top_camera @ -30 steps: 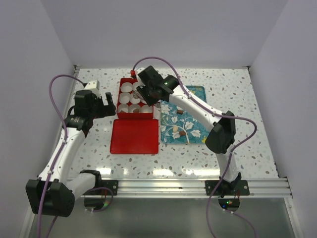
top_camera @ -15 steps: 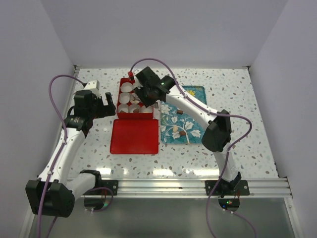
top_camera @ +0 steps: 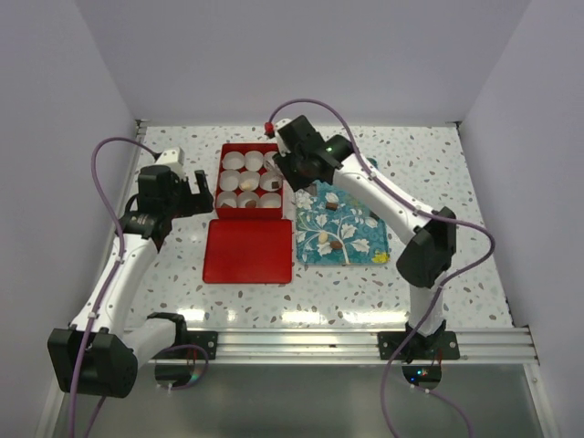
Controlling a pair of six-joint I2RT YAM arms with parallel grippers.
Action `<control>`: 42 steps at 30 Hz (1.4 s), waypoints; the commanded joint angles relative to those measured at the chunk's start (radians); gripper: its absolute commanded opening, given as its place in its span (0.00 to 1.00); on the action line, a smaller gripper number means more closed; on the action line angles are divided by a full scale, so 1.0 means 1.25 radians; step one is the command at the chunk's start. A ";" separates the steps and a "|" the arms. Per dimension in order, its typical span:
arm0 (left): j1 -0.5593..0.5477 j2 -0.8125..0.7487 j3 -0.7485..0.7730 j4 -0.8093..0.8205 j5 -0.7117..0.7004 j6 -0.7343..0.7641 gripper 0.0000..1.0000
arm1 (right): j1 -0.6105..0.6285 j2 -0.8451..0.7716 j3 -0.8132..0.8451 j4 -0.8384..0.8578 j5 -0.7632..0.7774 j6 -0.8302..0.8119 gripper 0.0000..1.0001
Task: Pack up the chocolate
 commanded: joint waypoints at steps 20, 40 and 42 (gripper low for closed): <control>-0.002 0.080 -0.002 0.089 0.044 -0.015 1.00 | -0.129 -0.433 -0.474 -0.025 0.076 0.071 0.41; -0.002 0.084 -0.006 0.093 0.050 -0.005 1.00 | -0.128 -0.393 -0.497 -0.009 0.041 0.122 0.45; -0.002 0.084 -0.006 0.092 0.050 -0.004 1.00 | -0.129 -0.387 -0.499 -0.008 0.034 0.130 0.45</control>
